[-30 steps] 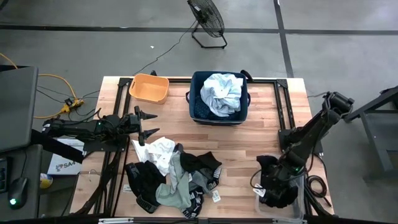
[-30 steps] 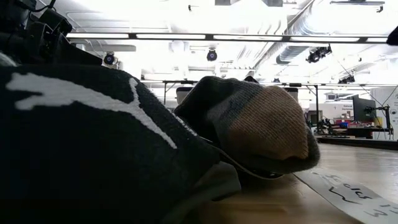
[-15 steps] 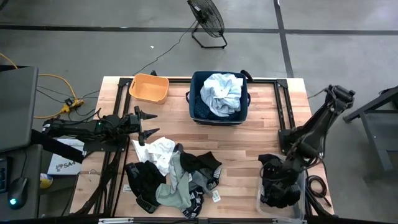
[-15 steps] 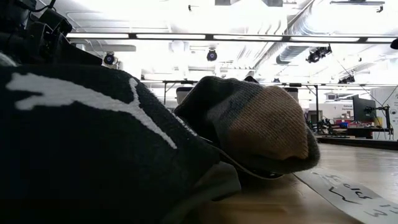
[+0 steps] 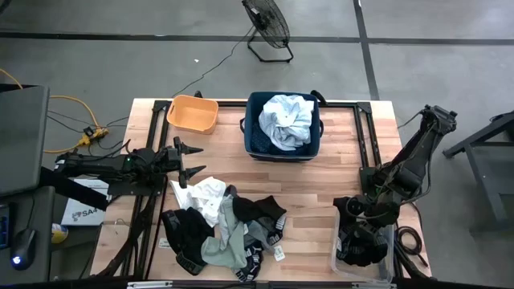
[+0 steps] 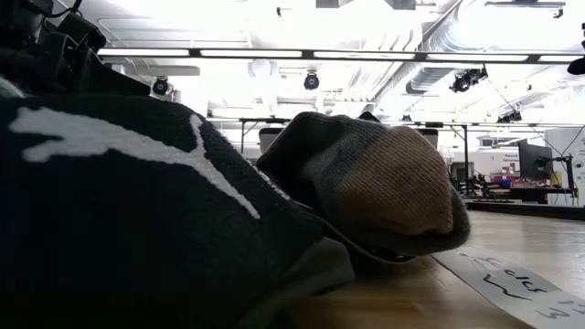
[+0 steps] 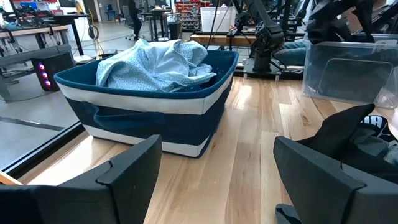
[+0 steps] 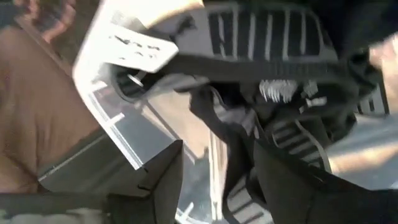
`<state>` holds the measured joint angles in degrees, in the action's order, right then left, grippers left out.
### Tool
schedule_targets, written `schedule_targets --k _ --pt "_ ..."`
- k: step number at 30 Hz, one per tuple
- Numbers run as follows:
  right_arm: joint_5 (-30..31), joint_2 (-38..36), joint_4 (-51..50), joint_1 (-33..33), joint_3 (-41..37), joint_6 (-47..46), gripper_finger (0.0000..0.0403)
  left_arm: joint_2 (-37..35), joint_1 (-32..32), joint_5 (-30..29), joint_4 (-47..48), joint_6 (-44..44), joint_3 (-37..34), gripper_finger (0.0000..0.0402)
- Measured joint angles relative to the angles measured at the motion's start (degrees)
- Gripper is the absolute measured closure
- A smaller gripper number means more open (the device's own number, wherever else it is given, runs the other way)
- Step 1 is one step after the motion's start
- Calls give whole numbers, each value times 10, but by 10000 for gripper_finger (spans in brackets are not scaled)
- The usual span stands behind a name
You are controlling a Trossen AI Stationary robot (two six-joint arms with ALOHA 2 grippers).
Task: Pick & Place Cloths
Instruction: Put the black boxer shorts into the transparent bin
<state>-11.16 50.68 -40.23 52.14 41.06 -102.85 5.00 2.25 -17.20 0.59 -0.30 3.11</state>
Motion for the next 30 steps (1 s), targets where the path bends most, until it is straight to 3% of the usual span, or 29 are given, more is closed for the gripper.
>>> schedule_targets --k 8,15,27,30 --pt "123 -45 -11 0 0 56 220 0 0 0 0 0 0 96" --pt "202 -75 -88 0 0 82 220 0 0 0 0 0 0 96" --pt "216 -127 -111 0 12 83 220 0 0 0 0 0 0 96" --pt "242 -146 -110 0 28 111 220 0 0 0 0 0 0 96"
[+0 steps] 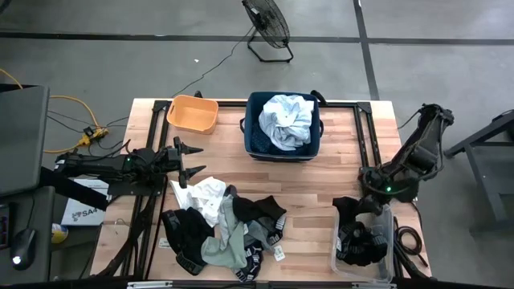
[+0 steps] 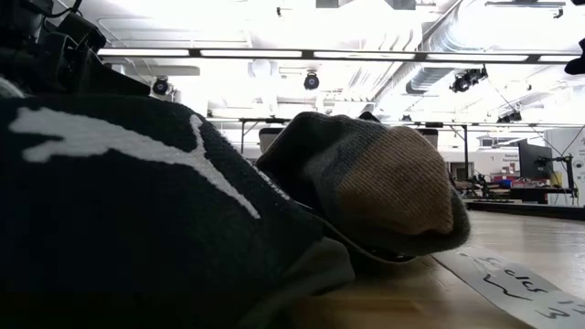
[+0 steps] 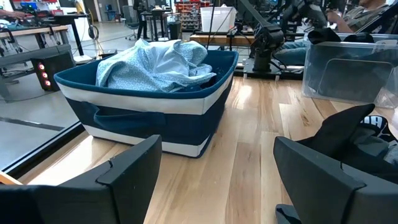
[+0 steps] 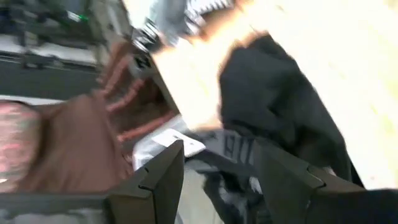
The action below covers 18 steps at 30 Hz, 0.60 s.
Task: Pick & Place Cloths
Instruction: Put the black boxer shorts into the transparent bin
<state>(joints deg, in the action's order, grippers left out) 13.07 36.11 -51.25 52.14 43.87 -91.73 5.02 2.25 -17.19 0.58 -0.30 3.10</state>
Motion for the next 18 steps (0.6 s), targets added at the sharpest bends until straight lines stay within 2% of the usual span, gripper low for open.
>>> schedule_targets --k 7,13,18 --pt "78 -51 -42 -13 28 112 220 0 0 0 0 0 0 96" --pt "73 -62 -135 -31 28 240 220 0 0 0 0 0 0 96" --pt "51 -45 -144 -43 28 337 220 0 0 0 0 0 0 96"
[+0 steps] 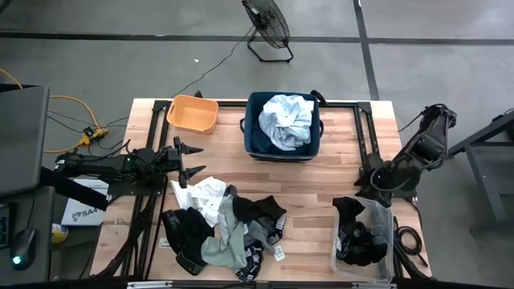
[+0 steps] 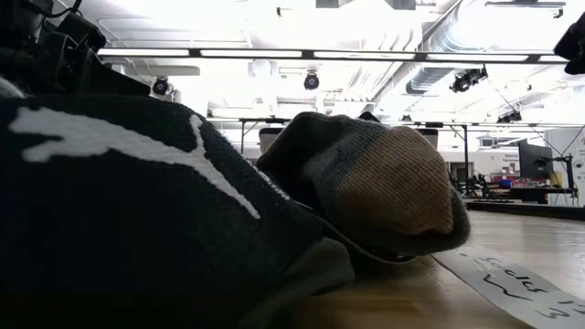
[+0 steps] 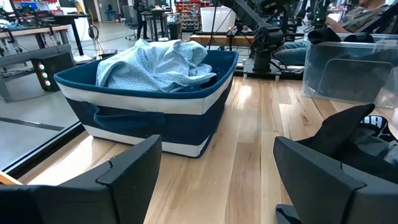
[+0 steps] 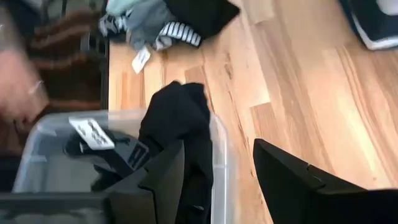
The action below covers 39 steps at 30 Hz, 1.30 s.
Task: Pick & Place Cloths
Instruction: Put the black boxer shorts into the transparent bin
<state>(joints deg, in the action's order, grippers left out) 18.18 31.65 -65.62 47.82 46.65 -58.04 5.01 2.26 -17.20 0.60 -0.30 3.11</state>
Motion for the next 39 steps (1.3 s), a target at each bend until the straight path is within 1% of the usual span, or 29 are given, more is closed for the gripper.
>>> schedule_targets --k 2,6,9,12,17,21,27,29,31,33,36,39 --pt "-5 8 7 -3 0 29 220 0 0 0 0 0 0 96" --pt "17 32 14 -4 0 76 220 0 0 0 0 0 0 96" --pt "38 64 43 -4 0 114 220 0 0 0 0 0 0 96" --pt "42 96 74 -4 0 139 220 0 0 0 0 0 0 96" --pt "38 145 109 -4 0 136 220 0 0 0 0 0 0 96" --pt "37 173 111 -4 0 128 220 0 0 0 0 0 0 96" --pt "-3 193 110 -4 -1 129 220 0 0 0 0 0 0 96" --pt "-7 195 110 -4 -1 129 223 0 0 0 0 0 0 96" --pt "-7 195 110 -4 -1 129 238 0 0 0 0 0 0 96" --pt "-11 193 110 -4 -1 129 264 0 0 0 0 0 0 96" --pt "-51 193 110 -4 -1 128 321 0 0 0 0 0 0 96" --pt "-103 192 110 -4 -1 107 383 0 0 0 0 0 0 96"
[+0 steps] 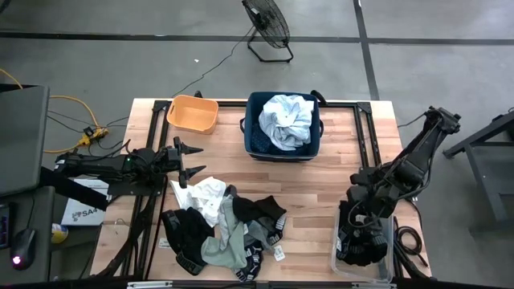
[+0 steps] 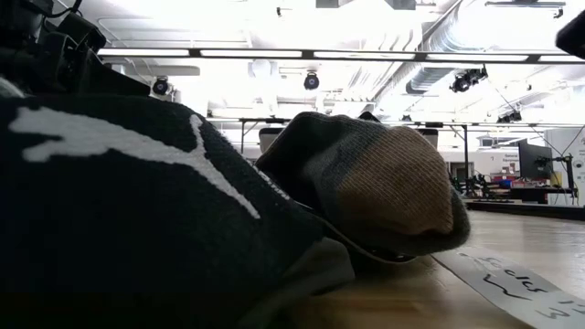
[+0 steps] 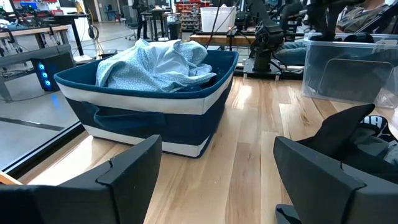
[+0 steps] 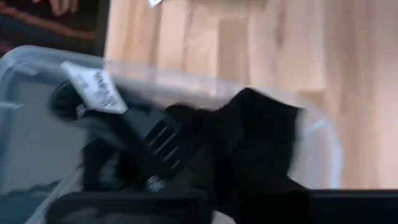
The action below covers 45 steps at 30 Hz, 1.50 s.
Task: Pick & Place Cloths
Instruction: Put the black boxer shorts into the transparent bin
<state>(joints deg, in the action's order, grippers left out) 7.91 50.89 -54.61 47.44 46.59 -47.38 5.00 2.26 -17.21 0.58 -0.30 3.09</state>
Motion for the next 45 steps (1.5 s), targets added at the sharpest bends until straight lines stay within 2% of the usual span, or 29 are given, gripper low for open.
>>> schedule_targets --k 8,15,21,26,32,37,45 --pt "-124 4 3 2 0 -159 398 0 0 0 0 0 0 96" --pt "-133 58 3 2 0 -229 399 0 0 0 0 0 0 96" --pt "-209 118 3 2 0 -314 398 0 0 0 0 0 0 96" --pt "-216 130 1 -6 0 -375 398 0 0 0 0 0 0 96" --pt "-245 97 17 -37 0 -462 397 0 0 0 0 0 0 96" --pt "-244 41 69 -59 0 -478 397 0 0 0 0 0 0 96" --pt "-227 -22 66 -74 0 -485 397 0 0 0 0 0 0 96"
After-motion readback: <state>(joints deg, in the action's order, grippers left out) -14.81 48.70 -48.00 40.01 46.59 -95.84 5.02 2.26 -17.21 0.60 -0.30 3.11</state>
